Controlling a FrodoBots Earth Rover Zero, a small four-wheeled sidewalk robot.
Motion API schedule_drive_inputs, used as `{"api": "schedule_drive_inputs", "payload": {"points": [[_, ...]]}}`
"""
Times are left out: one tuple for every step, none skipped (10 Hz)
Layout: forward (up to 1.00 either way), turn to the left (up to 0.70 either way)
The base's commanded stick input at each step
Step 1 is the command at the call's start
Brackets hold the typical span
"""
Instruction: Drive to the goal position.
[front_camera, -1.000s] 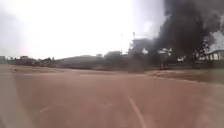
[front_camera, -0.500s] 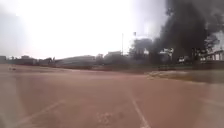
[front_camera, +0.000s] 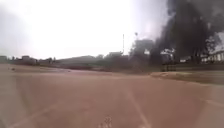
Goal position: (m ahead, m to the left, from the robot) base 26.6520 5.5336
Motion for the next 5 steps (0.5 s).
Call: {"api": "schedule_drive_inputs", "payload": {"points": [[0.70, 0.00], [0.70, 0.00], [0.70, 0.00], [0.70, 0.00], [0.70, 0.00]]}}
